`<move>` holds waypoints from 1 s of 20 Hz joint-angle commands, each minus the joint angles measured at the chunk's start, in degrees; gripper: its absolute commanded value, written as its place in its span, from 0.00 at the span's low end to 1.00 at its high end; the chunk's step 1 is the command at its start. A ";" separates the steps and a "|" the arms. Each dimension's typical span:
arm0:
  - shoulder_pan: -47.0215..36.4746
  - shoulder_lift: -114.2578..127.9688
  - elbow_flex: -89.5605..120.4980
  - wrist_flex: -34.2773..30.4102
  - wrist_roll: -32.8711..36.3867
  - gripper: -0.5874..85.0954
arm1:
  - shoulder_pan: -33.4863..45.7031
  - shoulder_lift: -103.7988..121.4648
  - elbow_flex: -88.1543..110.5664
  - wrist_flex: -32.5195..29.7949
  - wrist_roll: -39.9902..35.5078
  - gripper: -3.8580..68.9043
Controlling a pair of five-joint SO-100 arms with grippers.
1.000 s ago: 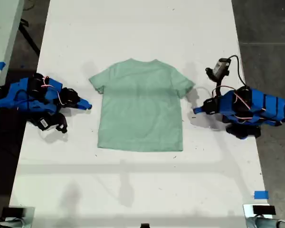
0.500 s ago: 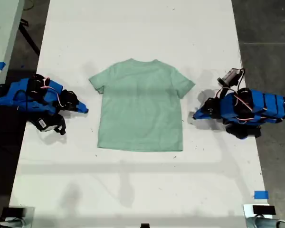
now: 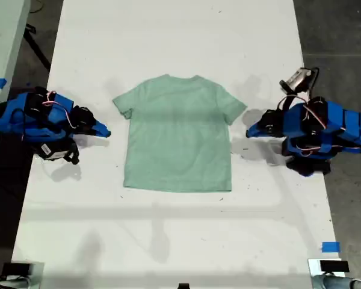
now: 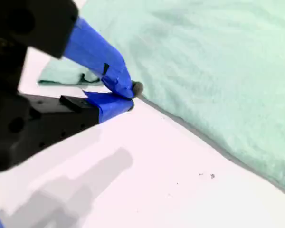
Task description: Fold t-shirt
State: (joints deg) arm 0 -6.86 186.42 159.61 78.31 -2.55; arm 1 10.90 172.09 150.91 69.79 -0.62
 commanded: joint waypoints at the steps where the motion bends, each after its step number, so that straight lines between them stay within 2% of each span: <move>1: -3.08 -9.14 -10.72 -1.23 3.43 0.01 | 5.54 -11.25 -12.48 -0.88 -6.94 0.04; 7: -11.43 -35.24 -30.15 -1.85 13.54 0.01 | 16.44 -26.10 -29.71 6.86 -17.31 0.04; 14: -24.08 -56.43 -48.25 5.27 23.47 0.01 | 26.19 -39.46 -45.70 16.08 -29.27 0.04; 20: -30.94 -63.81 -54.76 9.14 27.77 0.01 | 30.50 -45.53 -51.68 18.46 -37.44 0.07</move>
State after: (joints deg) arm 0 -35.51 123.75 108.98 85.96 24.26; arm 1 40.08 126.65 103.27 87.89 -35.16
